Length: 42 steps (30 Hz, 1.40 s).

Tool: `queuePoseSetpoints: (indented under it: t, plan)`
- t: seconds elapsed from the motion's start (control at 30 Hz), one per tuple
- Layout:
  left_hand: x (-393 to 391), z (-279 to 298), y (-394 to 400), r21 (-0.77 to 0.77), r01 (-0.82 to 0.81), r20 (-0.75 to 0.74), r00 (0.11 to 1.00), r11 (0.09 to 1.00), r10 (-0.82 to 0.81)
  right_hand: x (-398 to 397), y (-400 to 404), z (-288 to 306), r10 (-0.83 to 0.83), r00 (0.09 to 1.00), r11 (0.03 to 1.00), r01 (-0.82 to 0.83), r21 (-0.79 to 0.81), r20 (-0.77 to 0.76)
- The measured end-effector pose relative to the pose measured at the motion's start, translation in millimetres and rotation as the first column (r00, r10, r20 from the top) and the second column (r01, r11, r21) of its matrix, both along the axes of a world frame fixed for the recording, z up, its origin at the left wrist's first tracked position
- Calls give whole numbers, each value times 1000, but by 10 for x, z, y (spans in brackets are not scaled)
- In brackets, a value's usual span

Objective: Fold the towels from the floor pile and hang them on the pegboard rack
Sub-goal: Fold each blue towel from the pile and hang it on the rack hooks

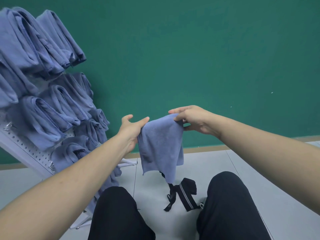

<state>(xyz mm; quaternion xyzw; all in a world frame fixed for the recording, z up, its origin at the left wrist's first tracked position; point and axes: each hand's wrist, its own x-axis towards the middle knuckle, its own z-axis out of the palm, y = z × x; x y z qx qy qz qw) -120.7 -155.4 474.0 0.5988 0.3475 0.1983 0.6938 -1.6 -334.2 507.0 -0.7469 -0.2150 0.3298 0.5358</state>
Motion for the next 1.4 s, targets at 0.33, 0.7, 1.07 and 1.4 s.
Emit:
queuePoseSetpoints:
  t: [0.33,0.7,1.07,1.4]
  plan:
    - [-86,243,36,208,429,-218,897,879,-385,90,-56,119,248,961,958,-225,-176,123]
    - [-115,304,45,688,543,-536,827,482,-168,82,-45,61,270,840,900,-46,-434,470]
    - [-128,-88,-63,434,17,-2,1000,901,-17,-6,153,-289,-69,829,995,97,-21,555]
    - [151,34,-251,161,-179,135,978,971,159,-276,438,-259,-96,785,994,47,95,611]
